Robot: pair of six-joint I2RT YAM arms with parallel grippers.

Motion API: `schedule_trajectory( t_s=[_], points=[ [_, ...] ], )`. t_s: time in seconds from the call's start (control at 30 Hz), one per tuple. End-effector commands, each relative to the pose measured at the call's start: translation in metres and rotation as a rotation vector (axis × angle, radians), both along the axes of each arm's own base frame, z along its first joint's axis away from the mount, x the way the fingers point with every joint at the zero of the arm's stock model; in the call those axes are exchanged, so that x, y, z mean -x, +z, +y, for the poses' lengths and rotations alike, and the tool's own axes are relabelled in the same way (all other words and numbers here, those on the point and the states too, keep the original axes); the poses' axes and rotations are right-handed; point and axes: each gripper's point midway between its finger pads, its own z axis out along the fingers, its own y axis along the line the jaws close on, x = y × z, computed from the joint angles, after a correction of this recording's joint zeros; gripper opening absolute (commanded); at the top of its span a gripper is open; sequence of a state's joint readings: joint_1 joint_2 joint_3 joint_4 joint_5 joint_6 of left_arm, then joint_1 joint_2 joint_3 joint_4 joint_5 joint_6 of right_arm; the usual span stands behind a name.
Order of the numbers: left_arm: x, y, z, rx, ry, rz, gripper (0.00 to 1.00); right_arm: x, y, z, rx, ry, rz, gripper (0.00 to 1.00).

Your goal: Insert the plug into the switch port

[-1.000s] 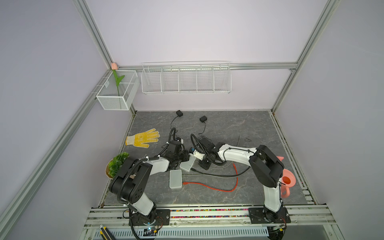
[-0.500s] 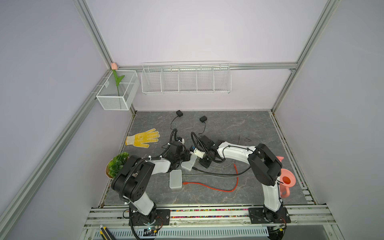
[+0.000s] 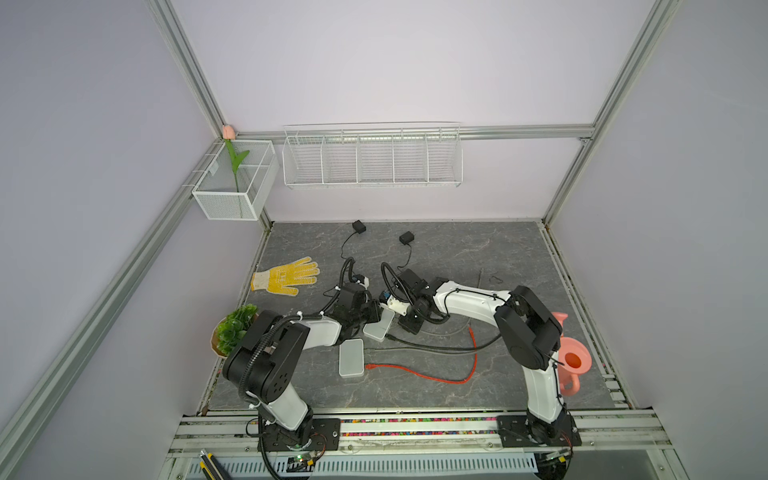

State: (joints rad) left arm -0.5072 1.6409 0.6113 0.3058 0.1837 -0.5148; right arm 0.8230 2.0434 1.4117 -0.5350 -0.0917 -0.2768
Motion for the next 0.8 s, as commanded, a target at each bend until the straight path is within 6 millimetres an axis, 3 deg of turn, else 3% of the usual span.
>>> schedule_trajectory(
  t_s=[0.0, 0.4, 0.77],
  points=[
    [0.065, 0.009, -0.052, 0.170, -0.279, 0.203, 0.34, -0.058, 0.051, 0.070, -0.314, 0.063, -0.280, 0.16],
    [0.067, 0.024, -0.047, 0.223, -0.245, 0.177, 0.34, -0.081, 0.052, 0.069, -0.242, 0.064, -0.302, 0.23],
    [0.049, 0.042, -0.028, 0.183, -0.200, 0.116, 0.33, -0.074, 0.055, 0.054, -0.211, 0.046, -0.308, 0.31]
  ],
)
